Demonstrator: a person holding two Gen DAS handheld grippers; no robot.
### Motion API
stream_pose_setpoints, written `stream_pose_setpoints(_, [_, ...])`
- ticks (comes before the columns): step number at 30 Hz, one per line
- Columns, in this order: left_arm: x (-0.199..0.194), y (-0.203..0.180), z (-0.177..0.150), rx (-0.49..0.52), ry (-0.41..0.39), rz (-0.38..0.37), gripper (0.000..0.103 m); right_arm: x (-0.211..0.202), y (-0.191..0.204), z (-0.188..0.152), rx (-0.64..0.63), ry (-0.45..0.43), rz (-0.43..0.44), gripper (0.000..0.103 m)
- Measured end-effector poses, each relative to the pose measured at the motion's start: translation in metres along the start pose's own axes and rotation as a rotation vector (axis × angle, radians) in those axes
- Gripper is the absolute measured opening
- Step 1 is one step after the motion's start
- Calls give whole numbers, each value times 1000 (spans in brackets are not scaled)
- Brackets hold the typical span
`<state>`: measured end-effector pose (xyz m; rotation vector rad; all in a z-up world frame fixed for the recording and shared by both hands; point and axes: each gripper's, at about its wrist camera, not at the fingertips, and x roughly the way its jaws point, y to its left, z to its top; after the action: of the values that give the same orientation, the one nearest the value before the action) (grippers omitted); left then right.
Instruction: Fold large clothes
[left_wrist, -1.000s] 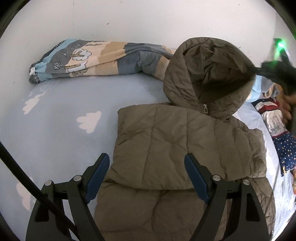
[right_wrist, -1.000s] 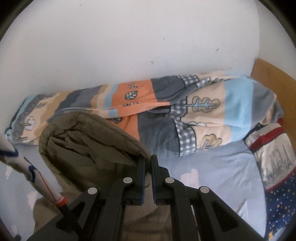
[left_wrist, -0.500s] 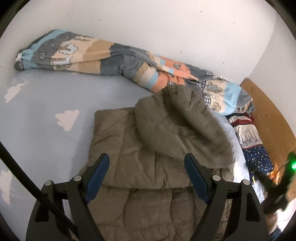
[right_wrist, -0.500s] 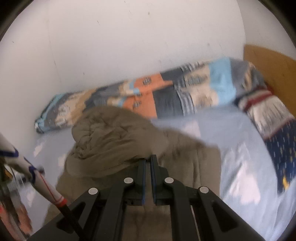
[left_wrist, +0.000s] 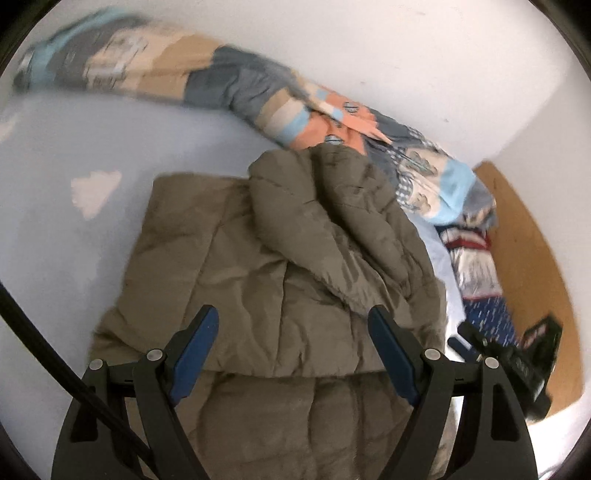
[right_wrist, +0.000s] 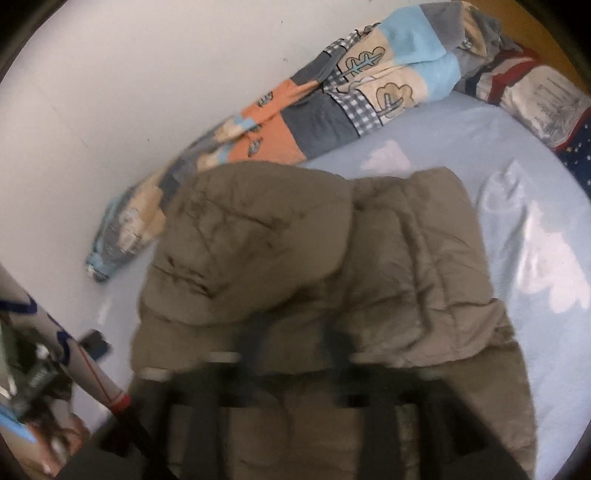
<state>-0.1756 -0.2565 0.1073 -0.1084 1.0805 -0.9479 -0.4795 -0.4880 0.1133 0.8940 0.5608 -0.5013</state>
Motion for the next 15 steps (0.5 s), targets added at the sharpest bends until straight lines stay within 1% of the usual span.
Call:
stream_pose_setpoints(1, [9, 3, 2, -26, 11, -5, 82, 2, -3, 1, 34, -2, 31, 70])
stream_pose_setpoints(3, [24, 3, 4, -52, 35, 0, 82, 10, -6, 3, 89, 20, 56, 70])
stream_pose_setpoints(6, [49, 3, 9, -83, 81, -12, 82, 19, -8, 5, 98, 37, 57, 70])
stream_pose_setpoints(7, [57, 1, 12, -80, 95, -12, 82, 21, -7, 5, 100, 41, 58, 70])
stream_pose_setpoints(9, [66, -3, 15, -56, 97, 14, 82, 26, -10, 9, 104, 49, 74, 70])
stream_pose_setpoints(11, [69, -6, 17, -33, 89, 31, 82, 31, -11, 12, 111, 56, 71, 70])
stream_pose_setpoints(13, [70, -5, 22, -54, 87, 24, 81, 40, -15, 18, 112, 69, 68, 70])
stream_pose_setpoints(15, [72, 0, 29, -99, 81, -6, 81, 51, -18, 20, 120, 92, 63, 70])
